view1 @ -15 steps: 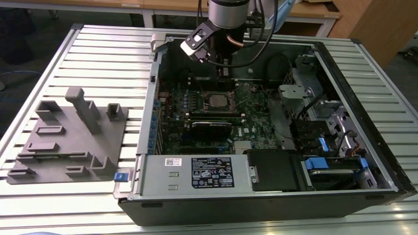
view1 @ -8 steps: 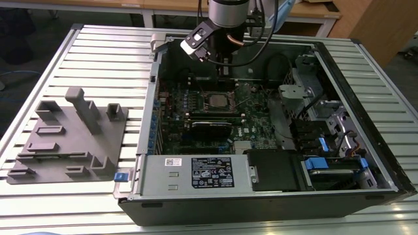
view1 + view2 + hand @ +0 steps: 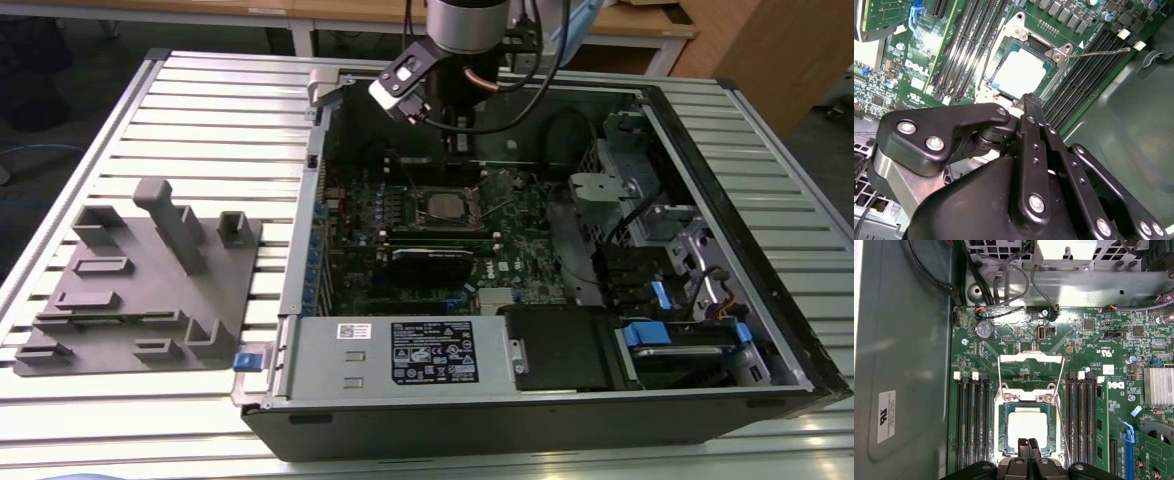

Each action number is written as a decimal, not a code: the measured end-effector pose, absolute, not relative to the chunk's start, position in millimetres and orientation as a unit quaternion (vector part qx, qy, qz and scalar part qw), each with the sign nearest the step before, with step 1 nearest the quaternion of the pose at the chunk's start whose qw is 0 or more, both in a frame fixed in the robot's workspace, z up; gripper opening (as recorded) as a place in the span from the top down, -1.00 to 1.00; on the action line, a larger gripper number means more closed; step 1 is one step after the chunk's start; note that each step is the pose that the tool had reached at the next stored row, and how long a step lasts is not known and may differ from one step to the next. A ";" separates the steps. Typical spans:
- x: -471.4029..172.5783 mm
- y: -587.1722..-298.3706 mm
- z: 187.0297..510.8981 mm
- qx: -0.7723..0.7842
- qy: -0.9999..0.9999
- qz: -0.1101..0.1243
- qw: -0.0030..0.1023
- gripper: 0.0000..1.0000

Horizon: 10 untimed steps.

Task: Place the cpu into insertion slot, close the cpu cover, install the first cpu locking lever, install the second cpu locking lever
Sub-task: 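Close the cpu cover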

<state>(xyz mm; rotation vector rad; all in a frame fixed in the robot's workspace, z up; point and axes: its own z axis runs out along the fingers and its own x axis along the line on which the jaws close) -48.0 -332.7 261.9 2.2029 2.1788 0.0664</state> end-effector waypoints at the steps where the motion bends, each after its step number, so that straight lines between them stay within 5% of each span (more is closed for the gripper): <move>1: -47.6 -332.7 261.9 0.711 0.703 0.021 0.021 0.79; 10: -44.8 -332.7 262.1 0.711 0.703 0.022 0.021 0.79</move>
